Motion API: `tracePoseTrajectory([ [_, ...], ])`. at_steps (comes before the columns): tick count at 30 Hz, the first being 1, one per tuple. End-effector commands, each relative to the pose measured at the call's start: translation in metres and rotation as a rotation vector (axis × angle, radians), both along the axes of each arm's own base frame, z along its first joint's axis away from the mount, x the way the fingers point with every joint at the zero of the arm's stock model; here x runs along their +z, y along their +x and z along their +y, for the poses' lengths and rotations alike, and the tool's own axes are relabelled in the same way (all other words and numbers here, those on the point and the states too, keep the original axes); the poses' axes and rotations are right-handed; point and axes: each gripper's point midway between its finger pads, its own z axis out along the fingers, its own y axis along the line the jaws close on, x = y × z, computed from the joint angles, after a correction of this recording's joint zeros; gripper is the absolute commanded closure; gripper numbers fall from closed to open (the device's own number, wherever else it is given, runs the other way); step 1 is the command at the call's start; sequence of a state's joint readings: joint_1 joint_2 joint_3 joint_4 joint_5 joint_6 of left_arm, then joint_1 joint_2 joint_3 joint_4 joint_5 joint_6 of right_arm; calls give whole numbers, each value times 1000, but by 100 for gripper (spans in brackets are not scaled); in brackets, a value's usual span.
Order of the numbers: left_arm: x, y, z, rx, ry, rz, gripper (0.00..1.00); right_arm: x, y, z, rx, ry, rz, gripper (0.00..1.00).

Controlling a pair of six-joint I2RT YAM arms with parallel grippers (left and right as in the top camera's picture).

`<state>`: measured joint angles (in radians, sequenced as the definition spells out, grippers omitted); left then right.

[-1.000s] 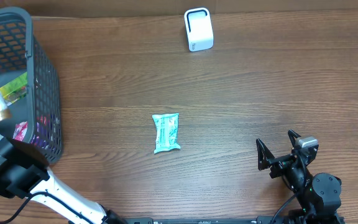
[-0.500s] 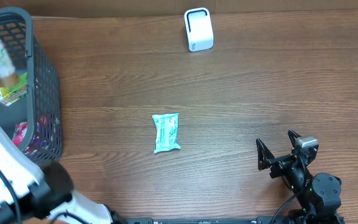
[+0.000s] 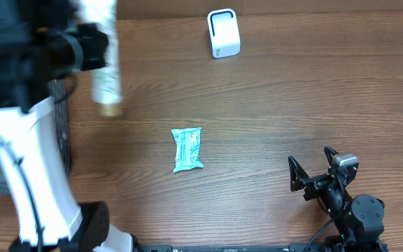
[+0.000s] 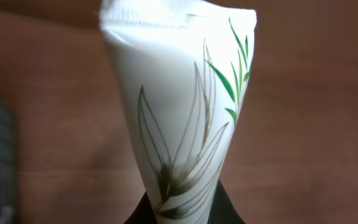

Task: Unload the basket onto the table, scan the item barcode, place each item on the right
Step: 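Carry the white tube out and set it right of the wipes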

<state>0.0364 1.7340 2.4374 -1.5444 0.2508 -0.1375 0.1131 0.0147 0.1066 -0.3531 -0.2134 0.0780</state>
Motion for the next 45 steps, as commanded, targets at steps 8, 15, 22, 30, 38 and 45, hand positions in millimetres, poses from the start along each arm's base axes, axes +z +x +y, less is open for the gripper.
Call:
tracePoseTrajectory([
  [8, -162, 23, -92, -66, 36, 473, 96, 1, -3, 3, 18, 7, 4, 0],
  [15, -257, 26, -158, -52, -7, 626, 96, 1, -3, 3, 18, 7, 4, 0],
  [22, -299, 16, -226, -59, -53, 672, 96, 1, -3, 3, 18, 7, 4, 0],
  [30, -351, 7, -230, 54, 80, 727, 96, 1, -3, 3, 18, 7, 4, 0],
  [38, -364, 5, -226, 45, 108, 753, 95, 1, -3, 3, 18, 7, 4, 0],
  [45, -363, 6, -220, -65, 155, 740, 27, 1, -3, 3, 18, 7, 4, 0],
])
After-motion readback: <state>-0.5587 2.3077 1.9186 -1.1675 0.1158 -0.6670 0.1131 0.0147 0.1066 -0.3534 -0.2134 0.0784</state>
